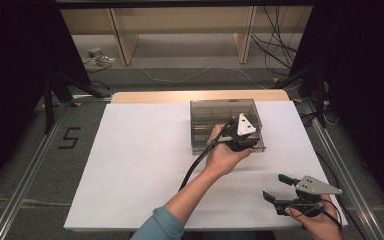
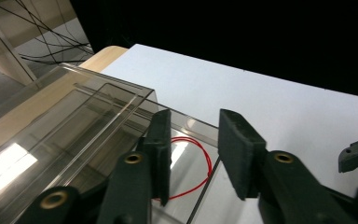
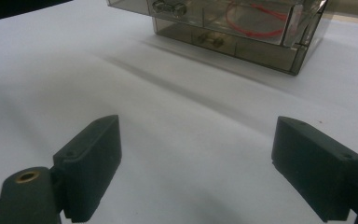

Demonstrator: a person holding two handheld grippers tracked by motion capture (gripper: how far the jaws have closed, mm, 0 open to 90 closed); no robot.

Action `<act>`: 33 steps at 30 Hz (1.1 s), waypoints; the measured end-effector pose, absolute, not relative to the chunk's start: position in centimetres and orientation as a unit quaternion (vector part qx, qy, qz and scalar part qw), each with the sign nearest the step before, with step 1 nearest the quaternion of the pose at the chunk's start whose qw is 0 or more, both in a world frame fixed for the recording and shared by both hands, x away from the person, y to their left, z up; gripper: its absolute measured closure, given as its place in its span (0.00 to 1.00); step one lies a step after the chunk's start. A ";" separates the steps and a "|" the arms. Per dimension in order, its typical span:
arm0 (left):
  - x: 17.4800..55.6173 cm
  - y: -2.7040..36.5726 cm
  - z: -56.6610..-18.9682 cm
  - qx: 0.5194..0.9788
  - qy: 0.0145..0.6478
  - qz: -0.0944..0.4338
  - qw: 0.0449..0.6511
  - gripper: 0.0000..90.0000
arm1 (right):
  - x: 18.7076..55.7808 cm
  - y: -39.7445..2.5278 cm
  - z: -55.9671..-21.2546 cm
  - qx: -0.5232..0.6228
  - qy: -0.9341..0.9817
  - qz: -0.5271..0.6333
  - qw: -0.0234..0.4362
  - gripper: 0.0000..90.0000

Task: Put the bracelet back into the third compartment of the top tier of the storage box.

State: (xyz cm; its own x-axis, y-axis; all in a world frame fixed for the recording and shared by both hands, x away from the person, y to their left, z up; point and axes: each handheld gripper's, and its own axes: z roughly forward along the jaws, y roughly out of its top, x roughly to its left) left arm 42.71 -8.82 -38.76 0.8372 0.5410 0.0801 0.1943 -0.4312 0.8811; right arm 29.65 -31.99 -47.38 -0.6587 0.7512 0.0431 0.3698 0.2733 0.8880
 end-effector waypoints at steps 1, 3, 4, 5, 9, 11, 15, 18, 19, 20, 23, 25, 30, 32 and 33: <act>42.6 -8.5 -38.7 0.824 0.228 0.177 0.488 0.66 | 29.6 -32.0 -47.4 0.362 0.773 0.482 0.197 0.18; 42.4 -7.8 -38.5 0.819 0.241 0.176 0.491 0.59 | 29.6 -32.0 -47.4 0.362 0.773 0.482 0.198 0.18; 42.3 -7.4 -38.5 0.816 0.246 0.176 0.492 0.57 | 29.7 -32.0 -47.4 0.361 0.773 0.482 0.199 0.18; 42.2 -6.9 -38.4 0.814 0.251 0.177 0.494 0.55 | 29.7 -31.9 -47.4 0.361 0.773 0.482 0.199 0.18; 41.9 -5.2 -38.2 0.812 0.266 0.176 0.488 0.43 | 29.7 -31.9 -47.4 0.360 0.774 0.481 0.201 0.18; 41.6 -4.4 -38.0 0.809 0.267 0.185 0.489 0.42 | 29.7 -31.9 -47.4 0.360 0.774 0.480 0.201 0.18; 40.8 -2.7 -37.8 0.805 0.271 0.195 0.491 0.38 | 29.7 -31.8 -47.4 0.360 0.774 0.481 0.200 0.18; 40.4 -1.7 -37.7 0.804 0.274 0.193 0.492 0.36 | 29.7 -31.8 -47.4 0.359 0.774 0.481 0.201 0.18; 40.3 -1.3 -37.7 0.803 0.275 0.192 0.492 0.36 | 29.7 -31.8 -47.4 0.359 0.774 0.481 0.201 0.18; 40.1 -0.9 -37.7 0.802 0.278 0.192 0.492 0.35 | 29.7 -31.8 -47.5 0.360 0.774 0.481 0.201 0.18; 39.7 0.3 -37.7 0.802 0.279 0.201 0.488 0.33 | 29.7 -31.8 -47.5 0.360 0.774 0.481 0.201 0.18; 39.3 1.1 -37.9 0.802 0.281 0.205 0.485 0.32 | 29.7 -31.8 -47.5 0.360 0.774 0.481 0.201 0.18; 38.4 3.2 -38.5 0.800 0.291 0.210 0.481 0.30 | 29.8 -31.8 -47.5 0.360 0.774 0.481 0.201 0.18; 38.1 4.1 -38.9 0.798 0.296 0.212 0.480 0.30 | 29.7 -31.8 -47.5 0.360 0.774 0.481 0.201 0.18; 37.9 4.6 -39.0 0.798 0.298 0.215 0.477 0.30 | 29.7 -31.8 -47.5 0.360 0.774 0.481 0.201 0.18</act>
